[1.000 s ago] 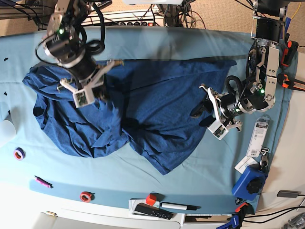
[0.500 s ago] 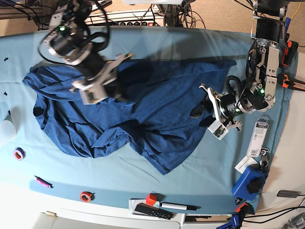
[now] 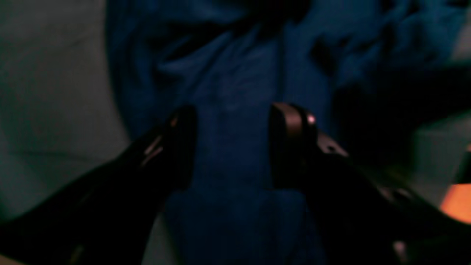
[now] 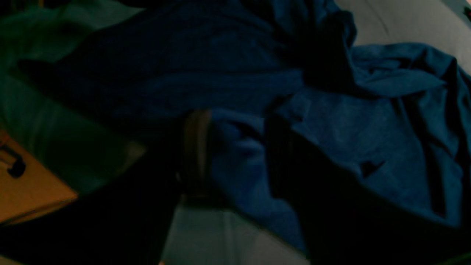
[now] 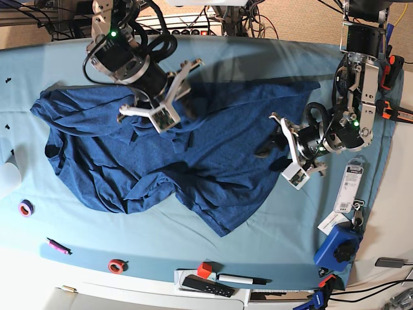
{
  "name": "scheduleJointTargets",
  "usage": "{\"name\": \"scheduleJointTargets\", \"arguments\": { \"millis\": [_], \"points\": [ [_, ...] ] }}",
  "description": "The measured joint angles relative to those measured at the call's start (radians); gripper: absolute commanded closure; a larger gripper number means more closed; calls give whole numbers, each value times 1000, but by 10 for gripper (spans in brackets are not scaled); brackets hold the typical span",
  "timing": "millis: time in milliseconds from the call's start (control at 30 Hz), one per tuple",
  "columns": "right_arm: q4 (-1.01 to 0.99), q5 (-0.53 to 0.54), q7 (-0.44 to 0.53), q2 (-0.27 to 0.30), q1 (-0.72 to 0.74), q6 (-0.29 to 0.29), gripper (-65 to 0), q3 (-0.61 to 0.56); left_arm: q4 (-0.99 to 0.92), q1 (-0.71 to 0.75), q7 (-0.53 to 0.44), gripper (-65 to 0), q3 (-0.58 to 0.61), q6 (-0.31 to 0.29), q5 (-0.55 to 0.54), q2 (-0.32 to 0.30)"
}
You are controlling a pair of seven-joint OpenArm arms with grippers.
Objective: Layout the t-shirt on the table in an organized manner, then fold the t-shirt properly
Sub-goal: 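Grasp the crumpled shirt fold with the left gripper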
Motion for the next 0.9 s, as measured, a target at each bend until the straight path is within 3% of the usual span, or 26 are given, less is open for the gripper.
{"name": "scheduleJointTargets", "arguments": {
  "millis": [133, 233, 367, 633, 900],
  "points": [
    [0, -5, -43, 0, -29, 0, -247, 0, 0, 0, 18, -320, 43, 3, 2, 61],
    [0, -117, -44, 0, -38, 0, -247, 0, 0, -2, 18, -320, 113, 12, 46, 105],
    [0, -287, -24, 0, -37, -99, -247, 0, -1, -14, 18, -320, 242, 61, 111, 144],
    [0, -425, -19, 22, -58, -183, -247, 10, -2, -80, 13, -320, 389, 168, 200, 180],
    [0, -414, 3, 22, -89, -216, -247, 266, -117, -83, -6, -320, 388, 167, 221, 254]
  ]
}}
